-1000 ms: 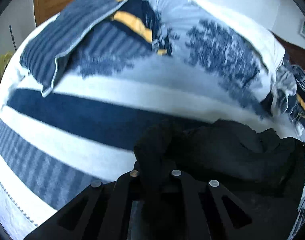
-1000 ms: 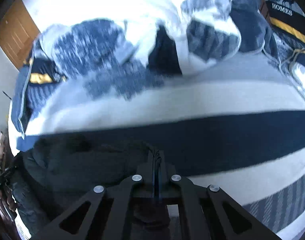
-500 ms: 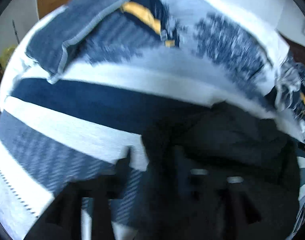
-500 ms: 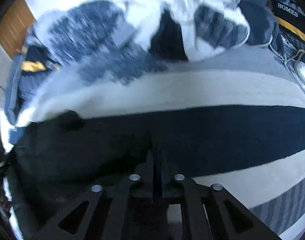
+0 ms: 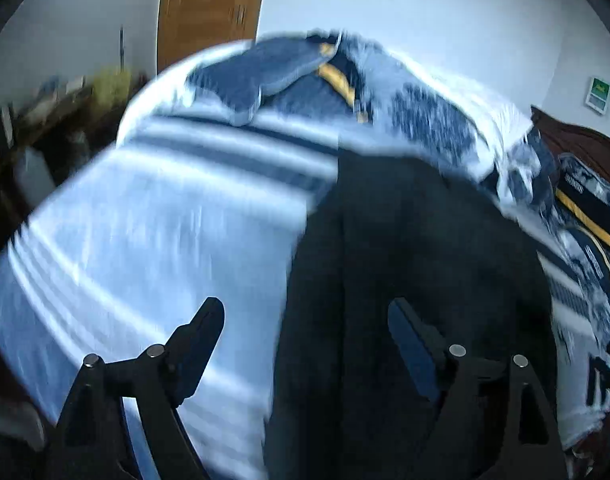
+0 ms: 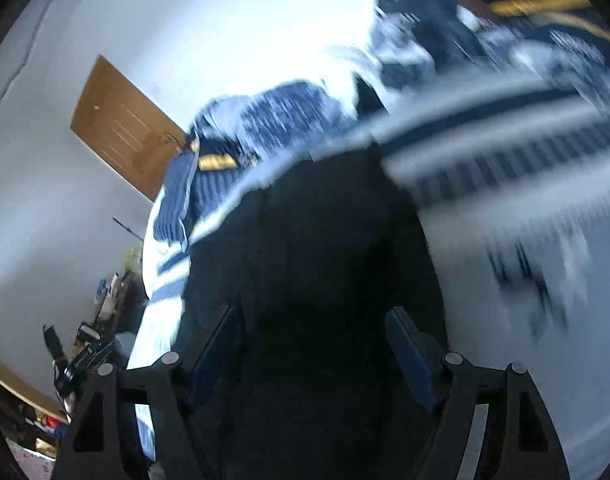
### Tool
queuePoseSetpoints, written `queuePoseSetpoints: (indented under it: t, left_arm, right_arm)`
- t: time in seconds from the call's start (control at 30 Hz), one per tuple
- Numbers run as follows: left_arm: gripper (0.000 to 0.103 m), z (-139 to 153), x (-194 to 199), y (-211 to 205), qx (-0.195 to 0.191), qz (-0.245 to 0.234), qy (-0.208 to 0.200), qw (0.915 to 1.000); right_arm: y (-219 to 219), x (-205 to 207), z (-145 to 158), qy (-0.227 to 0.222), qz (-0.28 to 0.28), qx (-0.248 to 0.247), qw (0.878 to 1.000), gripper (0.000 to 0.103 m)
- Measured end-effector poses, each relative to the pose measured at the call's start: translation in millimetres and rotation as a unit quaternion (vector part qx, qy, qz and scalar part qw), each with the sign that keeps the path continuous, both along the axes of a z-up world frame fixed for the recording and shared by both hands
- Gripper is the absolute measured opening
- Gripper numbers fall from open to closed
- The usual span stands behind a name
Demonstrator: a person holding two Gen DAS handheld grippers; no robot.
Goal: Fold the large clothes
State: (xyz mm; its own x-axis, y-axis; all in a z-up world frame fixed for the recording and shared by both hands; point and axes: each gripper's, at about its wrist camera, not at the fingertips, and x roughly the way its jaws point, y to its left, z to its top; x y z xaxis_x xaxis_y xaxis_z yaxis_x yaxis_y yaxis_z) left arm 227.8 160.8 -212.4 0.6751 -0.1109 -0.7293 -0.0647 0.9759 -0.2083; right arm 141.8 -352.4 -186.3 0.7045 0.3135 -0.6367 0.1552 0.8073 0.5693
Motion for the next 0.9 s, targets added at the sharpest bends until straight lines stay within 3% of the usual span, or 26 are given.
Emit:
queuePoseSetpoints:
  t: [0.13, 0.2, 0.3, 0.37, 0.47, 0.6, 0.7, 0.77, 0.8, 0.83, 0.87, 0.9]
  left_arm:
    - [0.084, -49, -45, -2, -0.064, 0.015, 0.043, 0.9969]
    - [0.084, -68, -56, 1, -0.076, 0.019, 0.057, 0.9953]
    - [0.084, -83, -67, -1, -0.069, 0.025, 0.066, 0.9951]
    - [0.084, -80, -65, -4, -0.076, 0.004, 0.064, 0.9951]
    - [0.084, -81, -63, -14, -0.055, -0.016, 0.074, 0.9956]
    - [0.084, -92, -55, -27, -0.028, -0.021, 0.109, 0.9934]
    - [0.083, -96, -51, -29, -0.037, -0.022, 0.12, 0.9919]
    - [0.076, -99, -46, -27, -0.041, -0.016, 0.13, 0.9905]
    - [0.059, -101, -45, -26, -0.044, -0.014, 0.136, 0.9896]
    - [0.038, -103, -45, -24, -0.054, -0.013, 0.142, 0.9883]
    - [0.033, -104, -45, -22, -0.065, -0.013, 0.143, 0.9876]
    - [0.019, -104, -45, -20, -0.08, -0.018, 0.14, 0.9867]
  right_arm:
    - [10, -47, -33, 0.044, -0.021, -0.036, 0.998, 0.08]
    - [9, -63, -47, 0.048, -0.012, -0.016, 0.999, 0.08]
    - [7, -80, -70, 0.053, -0.017, 0.012, 0.998, 0.079]
    - [7, -84, -91, 0.066, -0.03, 0.023, 0.997, 0.075]
    - [2, -83, -108, 0.098, -0.033, 0.063, 0.993, 0.068]
    - [18, -77, -108, 0.117, -0.009, 0.025, 0.993, 0.068]
    - [33, -76, -114, 0.14, 0.019, 0.008, 0.99, 0.068]
    - [43, -77, -121, 0.157, 0.031, -0.004, 0.987, 0.068]
    - [47, -75, -122, 0.163, 0.033, -0.021, 0.986, 0.066]
    - [48, -74, -121, 0.164, 0.03, -0.033, 0.985, 0.056]
    - [48, -74, -121, 0.165, 0.026, -0.036, 0.985, 0.048]
    - [45, -75, -123, 0.168, 0.023, -0.025, 0.985, 0.034]
